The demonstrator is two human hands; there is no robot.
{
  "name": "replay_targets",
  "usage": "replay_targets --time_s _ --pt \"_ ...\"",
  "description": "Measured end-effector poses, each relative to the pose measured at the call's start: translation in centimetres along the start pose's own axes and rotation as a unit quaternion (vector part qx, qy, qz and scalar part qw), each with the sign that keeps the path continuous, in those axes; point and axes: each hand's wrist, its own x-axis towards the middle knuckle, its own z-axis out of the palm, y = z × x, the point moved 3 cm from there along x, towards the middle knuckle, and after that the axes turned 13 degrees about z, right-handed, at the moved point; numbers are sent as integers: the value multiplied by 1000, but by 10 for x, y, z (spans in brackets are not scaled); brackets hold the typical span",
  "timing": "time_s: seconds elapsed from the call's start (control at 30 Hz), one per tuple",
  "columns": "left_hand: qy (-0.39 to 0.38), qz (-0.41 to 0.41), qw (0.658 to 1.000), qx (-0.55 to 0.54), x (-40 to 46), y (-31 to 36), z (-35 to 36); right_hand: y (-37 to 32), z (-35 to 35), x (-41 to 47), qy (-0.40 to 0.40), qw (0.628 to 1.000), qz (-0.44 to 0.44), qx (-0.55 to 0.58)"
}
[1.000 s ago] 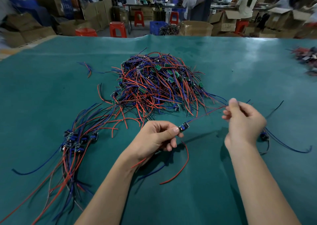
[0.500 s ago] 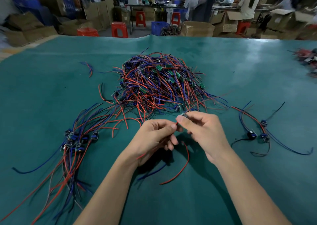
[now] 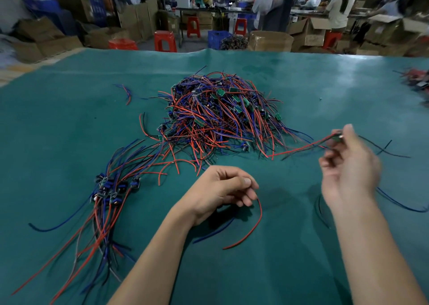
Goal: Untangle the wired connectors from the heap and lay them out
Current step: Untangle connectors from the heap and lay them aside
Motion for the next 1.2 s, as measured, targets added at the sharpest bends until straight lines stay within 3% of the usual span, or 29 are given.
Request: replay_targets --time_s 0.07,0.17,0.27,0.4,0.5,0.57,0.63,0.77,0.9,1.03,1.2 --pt "17 5 1000 -13 1 -1 -2 -11 14 -15 -21 1000 -9 7" --pt "29 5 999 -20 2 -1 -2 -9 63 -52 -143 988 -10 -52" --pt "38 10 999 -27 1 -1 -1 9 123 -89 -273 951 -18 -145" --pt "57 13 998 -8 3 -5 -4 55 193 -128 -368 885 -12 -285" --pt "50 0 999 3 5 -7 -7 93 215 -137 -437 771 15 -463" --pt "49 10 999 16 2 -5 -8 106 214 -127 -432 669 -54 -602" --pt "53 26 998 30 -2 -4 -7 105 203 -105 -384 611 -140 -678" --pt "77 14 996 -33 0 0 -2 86 149 -39 -237 613 -161 -737" --pt "55 -5 998 -39 2 0 0 71 93 11 -102 583 -211 -778" --pt "64 -7 997 -52 1 1 -1 71 82 28 -104 573 -223 -782" --pt "68 -12 996 -52 1 3 -2 71 83 35 -111 640 -195 -735"
